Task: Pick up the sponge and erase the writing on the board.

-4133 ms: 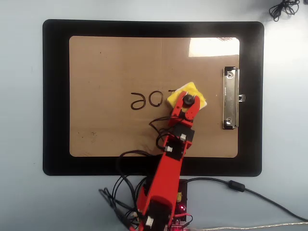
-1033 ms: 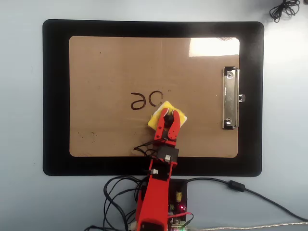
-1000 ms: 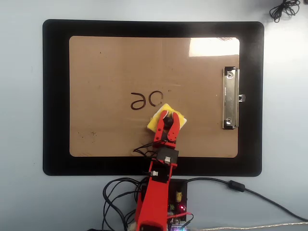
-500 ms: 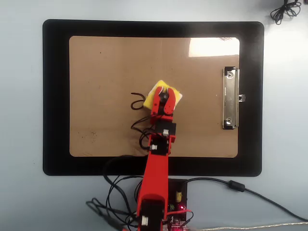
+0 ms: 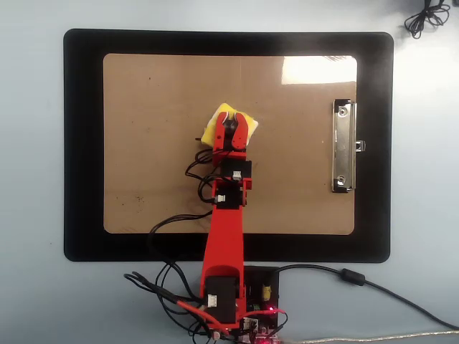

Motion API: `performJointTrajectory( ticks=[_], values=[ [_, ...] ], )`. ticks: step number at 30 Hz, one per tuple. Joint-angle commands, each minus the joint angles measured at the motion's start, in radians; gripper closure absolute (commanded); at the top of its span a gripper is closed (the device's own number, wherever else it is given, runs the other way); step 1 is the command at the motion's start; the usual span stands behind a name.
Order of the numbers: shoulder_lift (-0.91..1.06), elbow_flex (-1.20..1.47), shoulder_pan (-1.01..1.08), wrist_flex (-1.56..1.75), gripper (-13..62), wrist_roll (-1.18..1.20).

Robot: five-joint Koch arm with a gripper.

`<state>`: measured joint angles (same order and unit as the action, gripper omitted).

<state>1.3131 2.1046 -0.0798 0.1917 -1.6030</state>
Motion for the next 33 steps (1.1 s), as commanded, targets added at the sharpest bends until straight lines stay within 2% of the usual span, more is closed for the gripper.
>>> performJointTrajectory(
  ticks=[1, 7, 10, 15, 18, 20, 26, 28, 31, 33],
  values=[
    [0.11, 0.135, -0.009, -0.005, 57.5, -0.037],
    [0.606, 0.568, -0.012, -0.011, 57.5, -0.037],
    [0.569, 0.534, -0.017, -0.002, 57.5, -0.035],
    [0.186, 0.178, -0.061, -0.002, 57.5, -0.038],
    [0.064, 0.041, -0.095, -0.009, 57.5, -0.04],
    [0.106, 0.084, -0.095, -0.018, 57.5, -0.038],
    [0.597, 0.546, -0.098, -0.034, 57.5, -0.037],
    [0.689, 0.617, -0.103, -0.041, 57.5, -0.037],
    [0.649, 0.607, -0.121, -0.029, 57.5, -0.04],
    [0.522, 0.5, -0.152, -0.028, 57.5, -0.041]
  ],
)
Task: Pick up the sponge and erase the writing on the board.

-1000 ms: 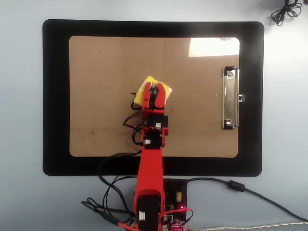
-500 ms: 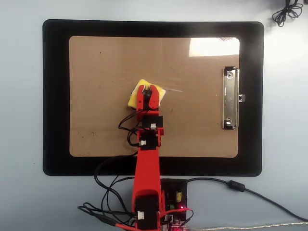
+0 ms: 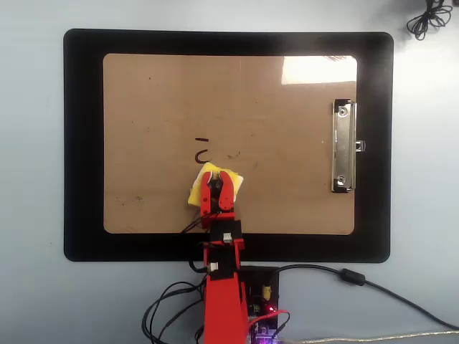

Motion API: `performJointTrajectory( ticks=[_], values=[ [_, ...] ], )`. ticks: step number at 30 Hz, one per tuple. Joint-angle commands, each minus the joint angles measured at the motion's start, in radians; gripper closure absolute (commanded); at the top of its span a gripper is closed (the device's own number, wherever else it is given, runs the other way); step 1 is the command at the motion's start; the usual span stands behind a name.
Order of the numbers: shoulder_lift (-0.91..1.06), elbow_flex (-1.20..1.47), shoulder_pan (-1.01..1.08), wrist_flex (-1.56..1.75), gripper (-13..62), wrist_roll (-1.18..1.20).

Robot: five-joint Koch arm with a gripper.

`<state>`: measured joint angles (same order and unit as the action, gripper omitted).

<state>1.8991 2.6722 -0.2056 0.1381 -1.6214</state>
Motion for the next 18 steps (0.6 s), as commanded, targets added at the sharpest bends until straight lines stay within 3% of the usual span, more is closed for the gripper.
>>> performJointTrajectory(
  ticks=[1, 5, 8, 15, 18],
  values=[
    [-0.153, -0.15, -0.038, 0.028, 57.5, -0.028],
    [-0.423, -0.411, -0.072, 0.04, 57.5, -0.067],
    [-0.453, -0.454, -0.101, 0.038, 57.5, -0.081],
    [0.035, -0.009, -0.103, 0.017, 57.5, -0.08],
    [0.109, 0.038, -0.101, 0.011, 57.5, -0.078]
  ],
)
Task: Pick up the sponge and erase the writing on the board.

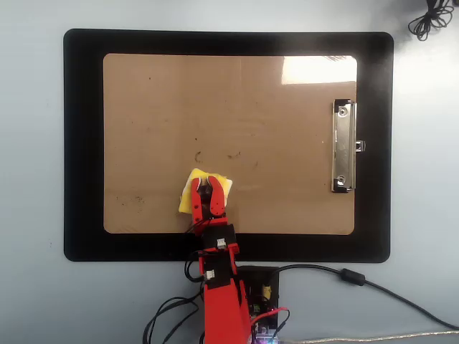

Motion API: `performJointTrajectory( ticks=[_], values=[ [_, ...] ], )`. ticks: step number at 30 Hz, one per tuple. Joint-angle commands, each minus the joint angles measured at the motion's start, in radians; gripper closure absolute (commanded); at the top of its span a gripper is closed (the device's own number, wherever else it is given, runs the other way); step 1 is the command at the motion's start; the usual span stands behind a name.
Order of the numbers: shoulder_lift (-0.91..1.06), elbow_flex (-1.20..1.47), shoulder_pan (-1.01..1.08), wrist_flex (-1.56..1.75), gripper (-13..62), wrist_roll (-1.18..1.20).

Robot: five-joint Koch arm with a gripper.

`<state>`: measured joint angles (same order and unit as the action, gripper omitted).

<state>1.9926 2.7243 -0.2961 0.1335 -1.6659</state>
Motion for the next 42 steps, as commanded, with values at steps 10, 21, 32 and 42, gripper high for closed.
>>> performJointTrajectory(
  ticks=[10, 21, 32, 42],
  values=[
    [-0.591, -0.554, -0.026, 0.041, 57.5, -0.038],
    [0.02, 0.009, -0.009, 0.037, 57.5, -0.037],
    [-0.428, -0.41, 0.479, 0.069, 57.5, 0.147],
    [-0.222, -0.118, 0.296, 0.147, 57.5, 0.118]
  ],
)
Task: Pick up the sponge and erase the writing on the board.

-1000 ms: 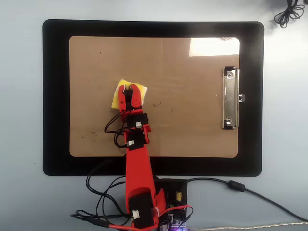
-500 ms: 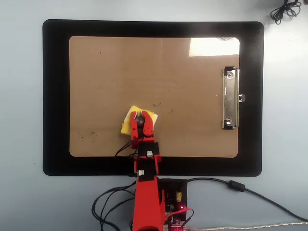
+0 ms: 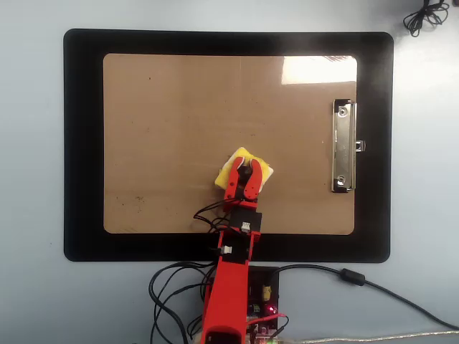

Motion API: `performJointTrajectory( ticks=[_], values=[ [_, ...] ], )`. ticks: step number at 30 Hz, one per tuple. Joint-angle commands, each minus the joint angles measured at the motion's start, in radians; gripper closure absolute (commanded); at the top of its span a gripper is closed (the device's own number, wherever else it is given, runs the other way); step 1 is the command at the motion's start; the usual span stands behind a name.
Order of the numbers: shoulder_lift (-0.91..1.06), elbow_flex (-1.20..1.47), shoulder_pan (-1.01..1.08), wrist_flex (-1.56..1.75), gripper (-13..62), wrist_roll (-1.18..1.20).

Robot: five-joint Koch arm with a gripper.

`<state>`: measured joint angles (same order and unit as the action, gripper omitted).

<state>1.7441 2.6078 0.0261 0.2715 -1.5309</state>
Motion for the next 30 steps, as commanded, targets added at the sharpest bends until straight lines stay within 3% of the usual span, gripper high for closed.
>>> performJointTrajectory(
  ticks=[1, 9, 15, 20, 24, 30],
  values=[
    [0.025, -0.003, -0.032, 0.009, 57.5, -0.031],
    [-0.288, -0.291, -0.167, 0.038, 57.5, -0.098],
    [0.106, -0.132, -0.179, -0.063, 57.5, -0.094],
    [0.36, -0.133, -0.437, -0.261, 57.5, -0.101],
    [0.337, -0.141, -0.707, -0.258, 57.5, -0.133],
    [0.167, -0.265, -0.945, -0.233, 57.5, -0.21]
  ],
)
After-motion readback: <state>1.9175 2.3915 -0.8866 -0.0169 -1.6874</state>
